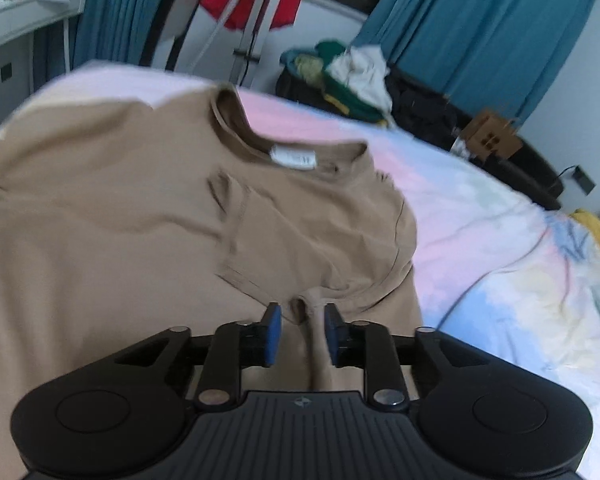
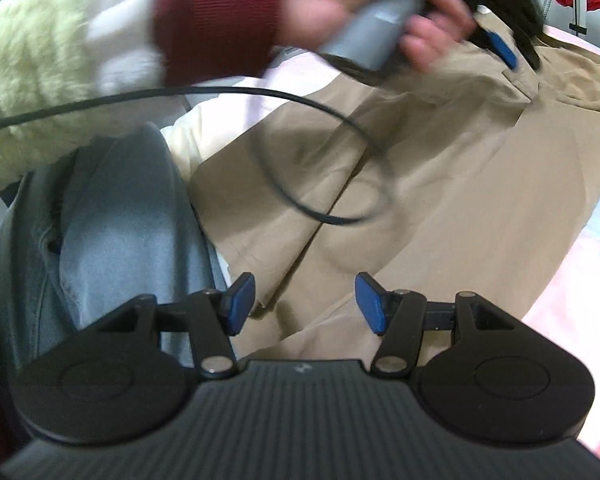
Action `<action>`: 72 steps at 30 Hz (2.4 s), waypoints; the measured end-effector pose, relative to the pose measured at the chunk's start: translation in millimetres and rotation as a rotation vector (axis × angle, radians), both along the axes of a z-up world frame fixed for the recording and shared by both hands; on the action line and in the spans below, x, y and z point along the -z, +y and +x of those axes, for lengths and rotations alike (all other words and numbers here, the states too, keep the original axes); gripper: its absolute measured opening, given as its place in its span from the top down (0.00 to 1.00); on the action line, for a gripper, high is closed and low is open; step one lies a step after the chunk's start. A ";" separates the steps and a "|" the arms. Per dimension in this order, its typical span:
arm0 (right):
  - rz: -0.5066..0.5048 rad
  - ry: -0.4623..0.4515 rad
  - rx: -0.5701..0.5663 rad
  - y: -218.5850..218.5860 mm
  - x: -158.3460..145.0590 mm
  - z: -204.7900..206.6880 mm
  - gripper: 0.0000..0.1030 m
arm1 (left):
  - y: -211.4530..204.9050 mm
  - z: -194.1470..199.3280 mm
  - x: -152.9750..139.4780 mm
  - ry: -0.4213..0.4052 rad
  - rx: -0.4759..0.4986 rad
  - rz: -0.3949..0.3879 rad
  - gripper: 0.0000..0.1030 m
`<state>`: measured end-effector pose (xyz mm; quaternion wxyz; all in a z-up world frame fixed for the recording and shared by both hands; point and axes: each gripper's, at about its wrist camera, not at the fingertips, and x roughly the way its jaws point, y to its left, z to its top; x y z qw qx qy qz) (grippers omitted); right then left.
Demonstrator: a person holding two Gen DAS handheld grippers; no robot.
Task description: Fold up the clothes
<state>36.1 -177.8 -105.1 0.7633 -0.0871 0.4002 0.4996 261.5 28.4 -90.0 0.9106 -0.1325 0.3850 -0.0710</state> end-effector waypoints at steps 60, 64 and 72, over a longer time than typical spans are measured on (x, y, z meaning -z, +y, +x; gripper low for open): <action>0.244 -0.167 1.215 -88.0 6.7 138.4 0.24 | 14.2 126.1 -68.5 -0.365 -0.124 0.442 0.89; 0.280 -0.146 1.265 -105.2 3.7 135.8 0.24 | -62.2 129.4 -55.0 -0.359 -0.007 0.466 0.89; 0.320 -0.099 1.320 -125.3 8.4 139.5 0.24 | -148.5 136.5 11.3 -0.256 0.073 0.454 0.88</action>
